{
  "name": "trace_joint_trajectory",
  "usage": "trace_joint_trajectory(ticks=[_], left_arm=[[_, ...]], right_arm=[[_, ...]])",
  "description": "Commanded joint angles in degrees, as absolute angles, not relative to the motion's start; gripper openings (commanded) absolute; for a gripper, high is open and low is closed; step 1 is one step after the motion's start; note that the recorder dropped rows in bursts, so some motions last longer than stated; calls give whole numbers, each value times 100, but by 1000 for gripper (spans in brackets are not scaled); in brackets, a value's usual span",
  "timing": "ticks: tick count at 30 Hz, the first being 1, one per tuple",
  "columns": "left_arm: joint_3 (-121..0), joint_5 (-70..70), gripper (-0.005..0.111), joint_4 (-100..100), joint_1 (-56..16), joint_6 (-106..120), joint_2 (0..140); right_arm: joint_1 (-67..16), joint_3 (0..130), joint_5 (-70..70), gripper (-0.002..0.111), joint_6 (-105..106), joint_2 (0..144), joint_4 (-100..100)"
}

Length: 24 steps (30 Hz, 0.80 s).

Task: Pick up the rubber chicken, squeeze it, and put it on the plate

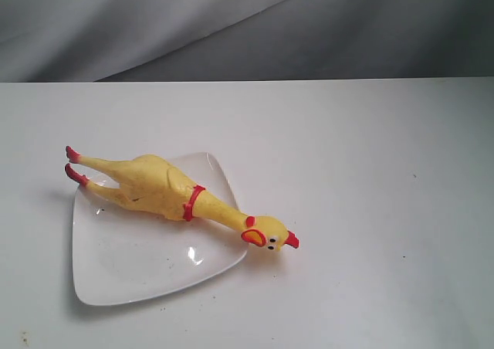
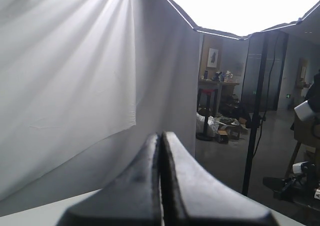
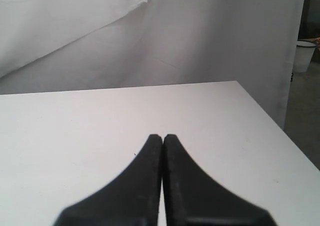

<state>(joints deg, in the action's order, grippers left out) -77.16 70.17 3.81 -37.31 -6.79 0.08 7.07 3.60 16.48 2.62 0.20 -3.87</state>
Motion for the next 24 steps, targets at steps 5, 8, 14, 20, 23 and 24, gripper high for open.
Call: trace_joint_trajectory(ticks=[5, 8, 14, 20, 23, 24], left_arm=[[-7700, 6996, 0, 374, -3723, -707, 0], [-7700, 6996, 0, 374, -3723, -707, 0], [-7700, 6996, 0, 374, -3723, -693, 0], [-7700, 6996, 0, 374, -3723, -703, 0], [-7700, 6996, 0, 374, -3723, -703, 0], [-7700, 6996, 0, 374, -3723, -703, 0]], right_arm=[[742, 0, 1393, 0, 99, 0, -297], [742, 0, 1572, 0, 142, 0, -233], [459, 0, 1908, 0, 381, 0, -233], [702, 0, 1958, 0, 381, 0, -256], [702, 0, 1958, 0, 381, 0, -256], [702, 0, 1958, 0, 381, 0, -256]])
